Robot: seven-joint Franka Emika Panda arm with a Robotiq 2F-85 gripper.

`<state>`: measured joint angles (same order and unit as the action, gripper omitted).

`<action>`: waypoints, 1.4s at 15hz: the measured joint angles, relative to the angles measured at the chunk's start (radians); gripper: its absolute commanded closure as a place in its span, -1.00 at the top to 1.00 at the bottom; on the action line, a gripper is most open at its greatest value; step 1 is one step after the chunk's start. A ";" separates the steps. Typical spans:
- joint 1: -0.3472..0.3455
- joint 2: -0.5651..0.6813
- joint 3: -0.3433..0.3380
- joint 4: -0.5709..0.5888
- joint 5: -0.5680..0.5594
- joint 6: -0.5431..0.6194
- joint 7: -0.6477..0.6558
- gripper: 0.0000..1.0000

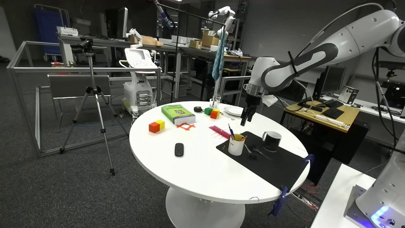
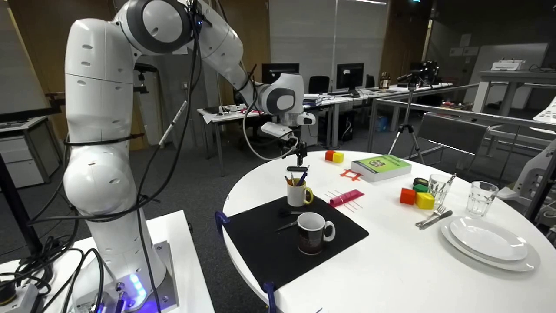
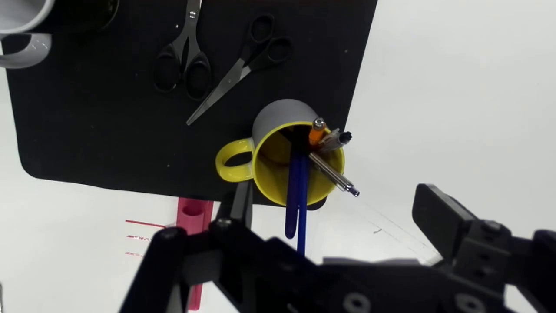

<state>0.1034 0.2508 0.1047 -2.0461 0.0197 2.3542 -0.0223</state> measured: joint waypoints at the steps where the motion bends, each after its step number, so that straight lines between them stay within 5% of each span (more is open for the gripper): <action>1: 0.000 0.003 0.000 0.000 0.001 0.021 0.000 1.00; 12: 0.007 0.162 0.009 0.075 0.015 0.287 0.081 1.00; 21: 0.009 0.258 0.015 0.169 0.009 0.358 0.058 1.00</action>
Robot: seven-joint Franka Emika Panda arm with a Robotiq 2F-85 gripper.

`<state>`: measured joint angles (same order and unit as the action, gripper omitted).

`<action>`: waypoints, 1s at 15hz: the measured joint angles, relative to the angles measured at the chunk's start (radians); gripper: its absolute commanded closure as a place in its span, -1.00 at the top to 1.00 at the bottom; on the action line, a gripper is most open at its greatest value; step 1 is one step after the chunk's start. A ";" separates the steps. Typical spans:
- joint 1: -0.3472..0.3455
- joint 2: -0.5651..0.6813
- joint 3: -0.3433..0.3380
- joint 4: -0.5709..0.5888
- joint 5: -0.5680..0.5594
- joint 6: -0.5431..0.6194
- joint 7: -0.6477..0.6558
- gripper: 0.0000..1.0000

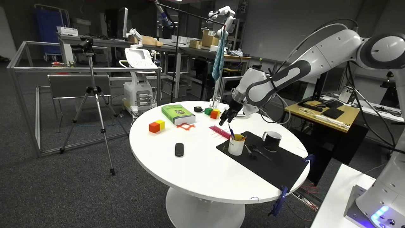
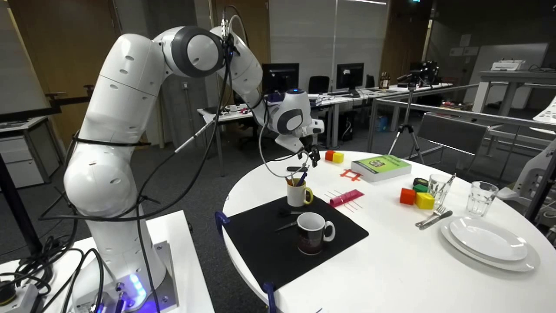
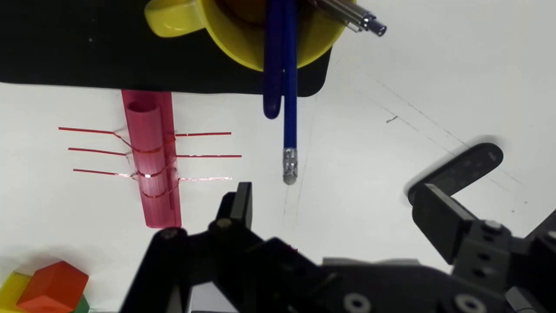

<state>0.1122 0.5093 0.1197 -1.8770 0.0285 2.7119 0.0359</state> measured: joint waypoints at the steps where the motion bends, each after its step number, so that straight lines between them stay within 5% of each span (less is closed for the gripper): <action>1: 0.000 0.006 -0.001 0.007 -0.002 0.000 -0.006 1.00; 6: 0.003 0.016 -0.011 0.020 -0.024 0.000 -0.019 0.98; 7: 0.004 0.017 -0.014 0.021 -0.029 0.000 -0.020 0.85; 8: 0.004 0.018 -0.016 0.022 -0.034 0.000 -0.020 0.49; 15: 0.009 0.028 -0.036 0.026 -0.088 -0.001 -0.020 -0.53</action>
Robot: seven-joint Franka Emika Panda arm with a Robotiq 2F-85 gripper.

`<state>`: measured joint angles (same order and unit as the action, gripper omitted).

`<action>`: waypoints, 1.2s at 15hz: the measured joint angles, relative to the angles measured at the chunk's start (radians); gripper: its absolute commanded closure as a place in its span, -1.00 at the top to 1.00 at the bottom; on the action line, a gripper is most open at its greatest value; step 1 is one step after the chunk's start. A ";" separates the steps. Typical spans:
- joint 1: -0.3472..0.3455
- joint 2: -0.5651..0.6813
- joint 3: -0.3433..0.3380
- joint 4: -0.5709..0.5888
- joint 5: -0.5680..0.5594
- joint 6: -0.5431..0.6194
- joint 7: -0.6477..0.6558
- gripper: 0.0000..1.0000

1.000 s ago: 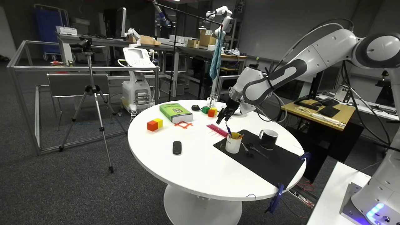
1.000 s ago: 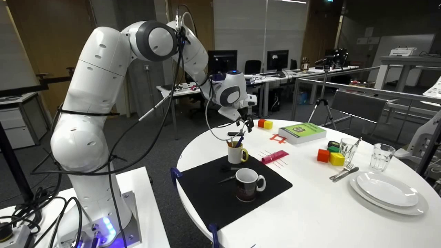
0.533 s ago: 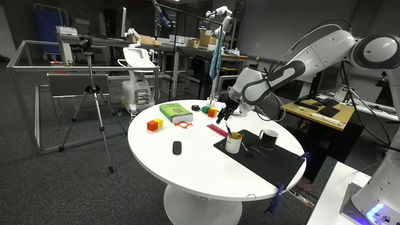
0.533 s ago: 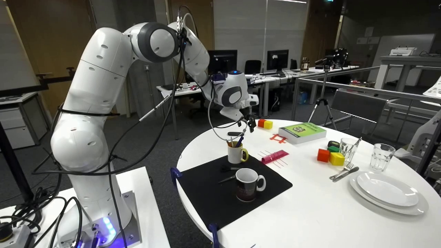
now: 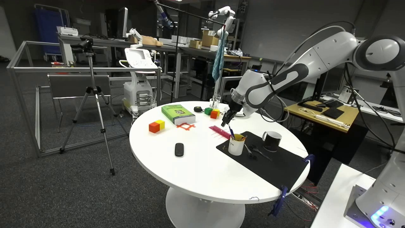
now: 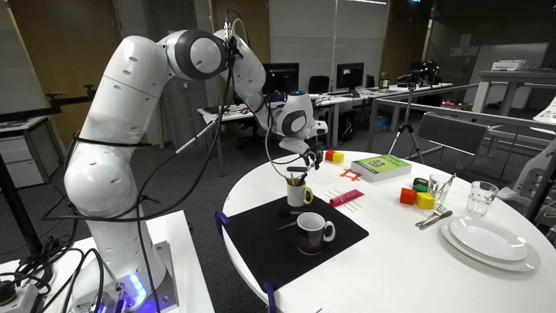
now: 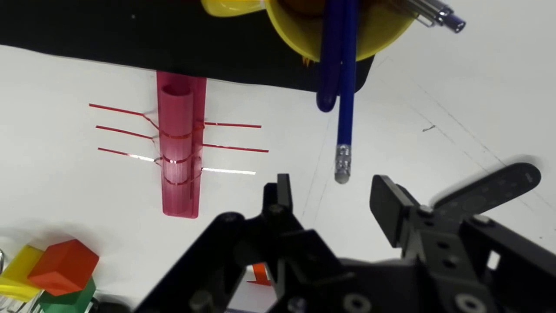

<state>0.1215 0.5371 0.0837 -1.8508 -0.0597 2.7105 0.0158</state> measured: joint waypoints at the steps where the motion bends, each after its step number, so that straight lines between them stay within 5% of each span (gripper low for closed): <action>1: 0.002 0.001 -0.004 0.000 -0.008 0.000 0.000 -0.66; 3: 0.010 0.002 -0.016 0.000 -0.021 -0.001 0.000 -0.98; 7: 0.024 0.002 -0.032 0.000 -0.048 -0.003 0.000 -1.00; 8: 0.024 0.002 -0.034 0.000 -0.053 -0.003 0.000 -0.56; 9: 0.025 0.002 -0.034 0.000 -0.056 -0.004 0.000 -0.77; 10: 0.025 0.002 -0.035 0.000 -0.058 -0.004 0.000 -0.31; 12: 0.025 0.002 -0.036 0.000 -0.060 -0.003 0.001 -0.24; 18: 0.027 0.002 -0.036 0.000 -0.060 0.001 0.002 0.63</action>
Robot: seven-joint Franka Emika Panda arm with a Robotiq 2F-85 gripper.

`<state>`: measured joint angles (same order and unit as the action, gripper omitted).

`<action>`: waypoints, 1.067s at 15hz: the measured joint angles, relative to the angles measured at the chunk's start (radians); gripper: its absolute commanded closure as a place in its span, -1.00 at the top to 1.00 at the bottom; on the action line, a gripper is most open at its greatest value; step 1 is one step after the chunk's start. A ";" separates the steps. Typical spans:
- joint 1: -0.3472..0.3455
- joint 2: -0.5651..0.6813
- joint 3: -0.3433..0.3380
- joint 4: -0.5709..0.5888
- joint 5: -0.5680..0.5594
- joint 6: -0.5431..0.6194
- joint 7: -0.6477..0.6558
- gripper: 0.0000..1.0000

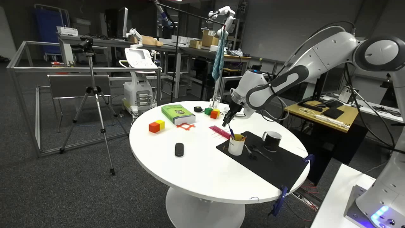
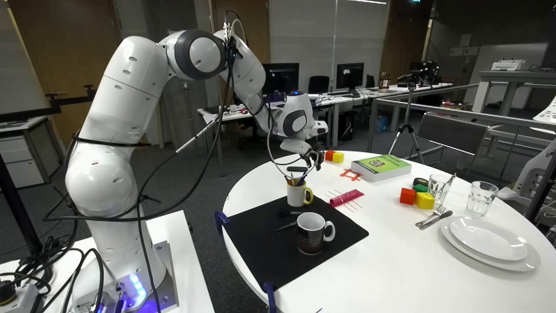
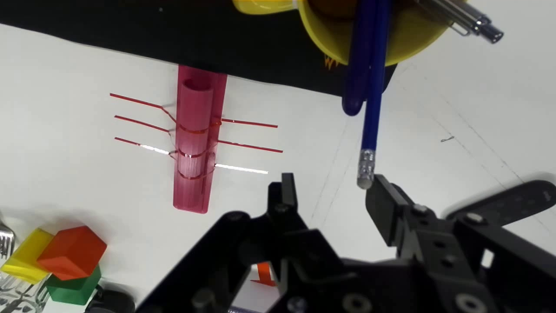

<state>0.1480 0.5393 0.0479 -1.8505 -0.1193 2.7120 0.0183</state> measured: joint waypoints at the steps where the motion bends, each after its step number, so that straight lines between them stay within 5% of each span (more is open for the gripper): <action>1: 0.001 0.000 0.000 0.000 0.000 0.000 0.001 0.80; 3: 0.003 0.000 0.000 -0.001 0.000 0.000 0.004 0.99; 9: 0.013 -0.001 -0.001 -0.012 0.000 -0.001 0.011 1.00; 10: 0.013 -0.001 -0.001 -0.013 0.000 -0.001 0.011 0.50; 16: 0.014 -0.002 -0.003 -0.015 0.000 -0.003 0.011 -0.25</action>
<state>0.1617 0.5374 0.0451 -1.8652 -0.1190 2.7092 0.0293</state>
